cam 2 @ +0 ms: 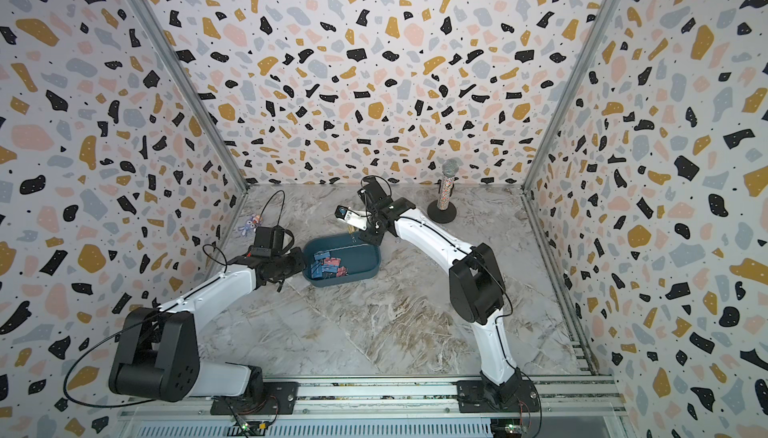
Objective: Take out the binder clips from the storage box
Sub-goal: Place the binder clip at the center of the board.
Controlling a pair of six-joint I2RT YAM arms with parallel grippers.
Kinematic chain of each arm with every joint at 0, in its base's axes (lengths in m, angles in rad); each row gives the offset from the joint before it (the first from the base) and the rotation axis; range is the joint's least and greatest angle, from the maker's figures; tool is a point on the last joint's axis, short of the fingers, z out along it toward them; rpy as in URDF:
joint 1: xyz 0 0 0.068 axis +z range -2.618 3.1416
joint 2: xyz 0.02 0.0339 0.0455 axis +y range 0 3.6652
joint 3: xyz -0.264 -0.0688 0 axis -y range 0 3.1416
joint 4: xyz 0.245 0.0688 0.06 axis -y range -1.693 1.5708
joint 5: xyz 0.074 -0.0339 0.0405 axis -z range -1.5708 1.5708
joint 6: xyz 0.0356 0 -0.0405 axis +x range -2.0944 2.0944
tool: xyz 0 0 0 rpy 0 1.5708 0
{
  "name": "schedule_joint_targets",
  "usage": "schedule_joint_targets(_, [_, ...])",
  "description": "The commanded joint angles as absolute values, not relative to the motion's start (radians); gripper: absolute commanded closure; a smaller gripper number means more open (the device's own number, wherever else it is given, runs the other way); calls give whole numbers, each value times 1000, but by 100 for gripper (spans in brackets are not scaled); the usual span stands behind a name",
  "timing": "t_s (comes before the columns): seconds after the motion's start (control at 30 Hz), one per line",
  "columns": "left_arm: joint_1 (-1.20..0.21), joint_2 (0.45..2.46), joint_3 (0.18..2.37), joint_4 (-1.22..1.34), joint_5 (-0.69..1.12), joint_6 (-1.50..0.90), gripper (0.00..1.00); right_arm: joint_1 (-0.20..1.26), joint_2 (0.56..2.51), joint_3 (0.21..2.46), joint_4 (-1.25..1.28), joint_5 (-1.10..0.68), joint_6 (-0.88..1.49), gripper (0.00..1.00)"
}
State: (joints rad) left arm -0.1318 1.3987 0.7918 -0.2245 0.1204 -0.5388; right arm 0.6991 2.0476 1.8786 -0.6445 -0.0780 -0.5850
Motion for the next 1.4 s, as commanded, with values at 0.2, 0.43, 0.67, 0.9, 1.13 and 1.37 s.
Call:
schedule_joint_targets(0.2, [-127,1366,801,-247,85,-534,73,625,1863,1764,-734,139,-656,100])
schedule_joint_targets(0.43, [-127,1365,795,-245,74,-529,74,612,1857,1734,-785,270,-674,100])
schedule_joint_targets(0.67, [-127,1367,801,-244,71,-525,74,612,1902,1762,-865,415,-681,100])
schedule_joint_targets(0.9, [-127,1367,801,-239,74,-519,73,612,1985,1788,-976,606,-684,100])
schedule_joint_targets(1.13, [-127,1368,789,-222,89,-521,74,603,2025,1779,-982,657,-645,100])
schedule_joint_targets(1.37, [-127,1363,786,-216,94,-523,74,585,2072,1778,-980,661,-622,100])
